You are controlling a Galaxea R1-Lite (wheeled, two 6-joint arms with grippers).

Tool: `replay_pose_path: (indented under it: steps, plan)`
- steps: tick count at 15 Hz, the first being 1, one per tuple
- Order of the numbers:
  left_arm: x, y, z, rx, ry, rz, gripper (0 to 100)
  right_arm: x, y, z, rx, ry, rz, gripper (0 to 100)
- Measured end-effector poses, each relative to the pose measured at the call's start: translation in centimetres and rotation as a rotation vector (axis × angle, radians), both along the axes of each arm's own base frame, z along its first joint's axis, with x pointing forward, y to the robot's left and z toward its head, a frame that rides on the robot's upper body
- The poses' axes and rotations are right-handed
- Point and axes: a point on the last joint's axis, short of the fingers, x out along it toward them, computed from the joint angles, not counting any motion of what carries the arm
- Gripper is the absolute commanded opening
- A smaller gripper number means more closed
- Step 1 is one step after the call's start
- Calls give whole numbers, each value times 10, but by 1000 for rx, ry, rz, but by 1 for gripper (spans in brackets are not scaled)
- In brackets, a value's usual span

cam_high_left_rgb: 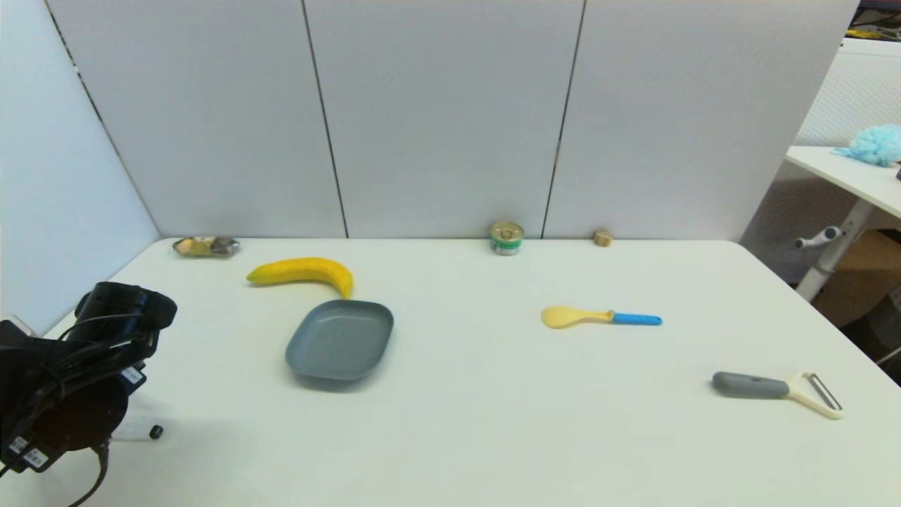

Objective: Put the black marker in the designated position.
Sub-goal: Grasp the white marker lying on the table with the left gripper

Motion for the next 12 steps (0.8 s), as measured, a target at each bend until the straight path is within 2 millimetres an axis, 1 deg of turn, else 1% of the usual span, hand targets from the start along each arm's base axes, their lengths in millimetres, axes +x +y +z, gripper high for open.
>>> replay_pose_path:
  steps: [5,8,12]
  plan:
    - [2,-2,-4,0,-28,39,100,0,0,0,0,0,0,100]
    - [-1,-10,-11,-35,-54,54,100,0,0,0,0,0,0,100]
    - [-1,-14,-16,-46,-53,64,100,0,0,0,0,0,0,100]
